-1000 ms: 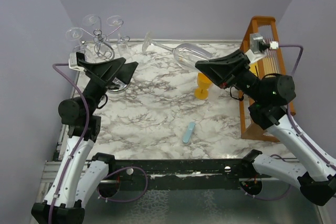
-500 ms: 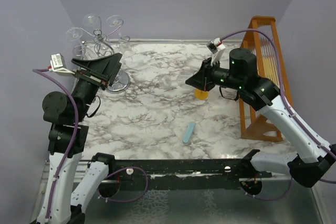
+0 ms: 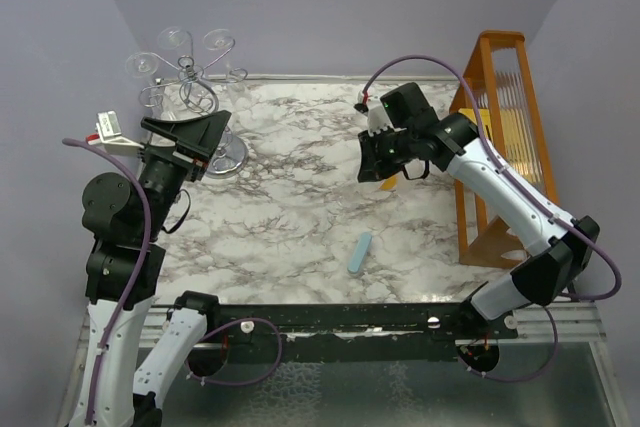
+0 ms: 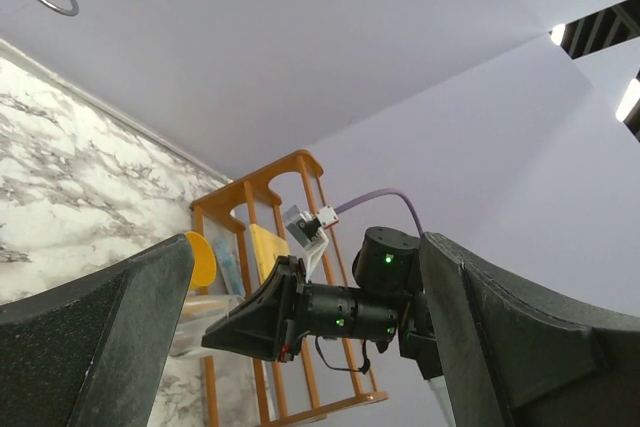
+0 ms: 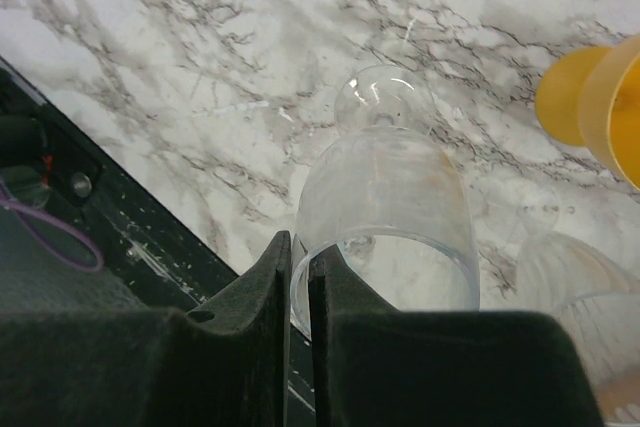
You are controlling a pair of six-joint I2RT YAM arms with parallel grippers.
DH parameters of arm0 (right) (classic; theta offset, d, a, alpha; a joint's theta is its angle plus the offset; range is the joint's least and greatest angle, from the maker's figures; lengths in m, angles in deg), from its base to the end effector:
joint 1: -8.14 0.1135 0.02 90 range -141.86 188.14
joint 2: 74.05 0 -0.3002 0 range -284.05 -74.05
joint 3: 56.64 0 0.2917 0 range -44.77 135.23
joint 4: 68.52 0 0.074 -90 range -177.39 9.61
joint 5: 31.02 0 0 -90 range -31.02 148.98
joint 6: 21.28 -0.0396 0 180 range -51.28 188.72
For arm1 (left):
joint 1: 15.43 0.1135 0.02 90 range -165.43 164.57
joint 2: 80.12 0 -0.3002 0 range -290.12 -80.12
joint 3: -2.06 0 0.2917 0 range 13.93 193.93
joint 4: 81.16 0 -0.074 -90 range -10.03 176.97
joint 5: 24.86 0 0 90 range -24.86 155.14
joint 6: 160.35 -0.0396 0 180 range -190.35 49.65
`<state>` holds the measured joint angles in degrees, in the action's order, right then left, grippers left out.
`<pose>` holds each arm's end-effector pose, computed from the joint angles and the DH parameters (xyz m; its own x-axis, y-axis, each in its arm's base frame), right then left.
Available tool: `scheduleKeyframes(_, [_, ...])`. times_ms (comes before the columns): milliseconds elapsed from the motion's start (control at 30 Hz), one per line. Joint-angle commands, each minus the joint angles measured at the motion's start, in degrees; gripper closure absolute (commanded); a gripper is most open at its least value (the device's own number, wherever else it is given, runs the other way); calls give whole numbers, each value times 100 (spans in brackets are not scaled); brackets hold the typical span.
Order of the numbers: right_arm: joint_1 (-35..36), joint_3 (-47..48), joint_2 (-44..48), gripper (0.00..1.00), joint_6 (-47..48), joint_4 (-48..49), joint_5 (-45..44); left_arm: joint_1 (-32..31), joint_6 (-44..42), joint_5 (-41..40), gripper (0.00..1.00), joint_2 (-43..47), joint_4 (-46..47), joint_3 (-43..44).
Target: Take the wine glass off the wine glass rack
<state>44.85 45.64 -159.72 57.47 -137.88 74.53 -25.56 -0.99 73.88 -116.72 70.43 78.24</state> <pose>0.2700 0.2146 0.4070 -0.7636 -0.3349 -0.5520 -0.5679 0.7552 0.3274 0.1120 -0.0261 0.5003 -0.2328 -0.8980 -0.3734 0.2915 0.3018 -0.9077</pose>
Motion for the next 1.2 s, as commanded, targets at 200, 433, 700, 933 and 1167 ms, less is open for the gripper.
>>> scheduleKeyframes(200, [63, 329, -525, 99, 345, -164, -749, 20, -325, -285, 2, 106, -420, 374])
scheduleKeyframes(433, [78, 285, -774, 99, 377, -36, -870, 20, -405, -352, 2, 136, -495, 436])
scheduleKeyframes(700, [115, 208, -1089, 99, 411, -174, -1173, 20, -492, -424, 2, 167, -618, 511])
scheduleKeyframes(933, [118, 178, -1185, 99, 422, -172, -1317, 20, -488, -408, 2, 154, -638, 530])
scheduleKeyframes(1167, [119, 179, -1266, 98, 450, -186, -1360, 20, -536, -376, 2, 91, -642, 505])
